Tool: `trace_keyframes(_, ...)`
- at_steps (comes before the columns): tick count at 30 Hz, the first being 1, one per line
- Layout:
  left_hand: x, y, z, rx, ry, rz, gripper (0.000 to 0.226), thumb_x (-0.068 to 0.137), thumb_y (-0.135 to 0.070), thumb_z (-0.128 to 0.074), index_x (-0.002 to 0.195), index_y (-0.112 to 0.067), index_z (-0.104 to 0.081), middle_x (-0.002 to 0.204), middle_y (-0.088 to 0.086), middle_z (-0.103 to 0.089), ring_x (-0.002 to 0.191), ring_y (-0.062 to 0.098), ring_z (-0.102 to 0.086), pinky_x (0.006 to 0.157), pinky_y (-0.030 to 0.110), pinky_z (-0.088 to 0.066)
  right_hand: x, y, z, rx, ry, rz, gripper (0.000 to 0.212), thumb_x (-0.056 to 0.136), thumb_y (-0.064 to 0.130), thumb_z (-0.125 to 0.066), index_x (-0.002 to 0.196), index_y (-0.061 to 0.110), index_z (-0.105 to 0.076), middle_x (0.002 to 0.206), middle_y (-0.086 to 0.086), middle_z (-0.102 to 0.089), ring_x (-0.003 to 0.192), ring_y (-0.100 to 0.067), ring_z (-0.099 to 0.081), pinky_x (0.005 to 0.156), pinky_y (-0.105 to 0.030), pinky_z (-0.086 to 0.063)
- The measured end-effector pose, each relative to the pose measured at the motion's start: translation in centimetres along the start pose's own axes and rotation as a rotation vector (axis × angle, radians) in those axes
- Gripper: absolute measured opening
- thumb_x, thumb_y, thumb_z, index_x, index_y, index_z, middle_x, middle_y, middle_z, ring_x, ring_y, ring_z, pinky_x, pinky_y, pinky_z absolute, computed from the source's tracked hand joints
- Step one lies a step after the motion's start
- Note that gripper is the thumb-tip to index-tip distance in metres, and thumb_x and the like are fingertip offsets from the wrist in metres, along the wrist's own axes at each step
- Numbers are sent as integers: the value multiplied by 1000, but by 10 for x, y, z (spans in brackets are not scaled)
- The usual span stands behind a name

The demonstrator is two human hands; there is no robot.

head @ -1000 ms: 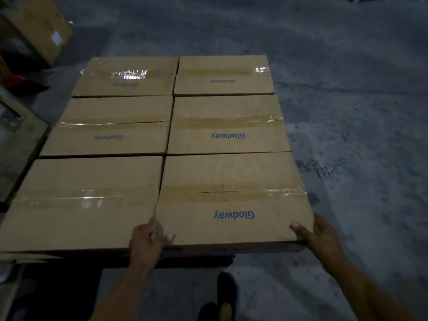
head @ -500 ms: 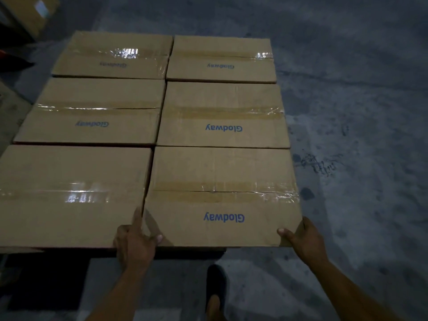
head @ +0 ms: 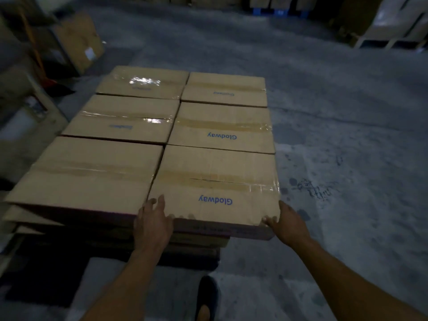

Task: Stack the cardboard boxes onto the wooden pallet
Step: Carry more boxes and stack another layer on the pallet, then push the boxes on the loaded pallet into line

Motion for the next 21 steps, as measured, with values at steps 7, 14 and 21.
trace_keyframes(7, -75, -36, 83, 149, -132, -29, 59, 101, -41, -47, 154, -17, -34, 154, 4, -41, 141, 21, -38, 121, 44, -24, -42, 72, 55, -183, -39, 306, 74, 98, 55, -51, 154, 11, -31, 158, -11, -36, 139, -33, -41, 109, -40, -40)
trace_keyframes(14, -87, -88, 177, 201, -372, 123, 60, 102, -44, -41, 155, -18, -31, 156, 2, -38, 145, 19, -31, 122, 44, -15, -35, 182, 131, -206, -109, 744, 72, 97, 58, -48, 153, 15, -35, 157, -7, -39, 140, -30, -40, 109, -40, -40)
trace_keyframes(21, -85, -156, 198, 175, -526, 350, 61, 98, -52, -36, 151, -22, -40, 151, 0, -46, 139, 19, -41, 119, 43, -21, -14, 225, 195, -287, -105, 1093, 94, 85, 84, -12, 147, 19, -40, 150, -3, -44, 133, -25, -45, 107, -34, -38)
Point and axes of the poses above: each hand's wrist, its own x-axis towards the middle knuckle, its own z-axis out of the back of the hand, y = z × x, the point moved 7 cm from there along x, towards the middle knuckle
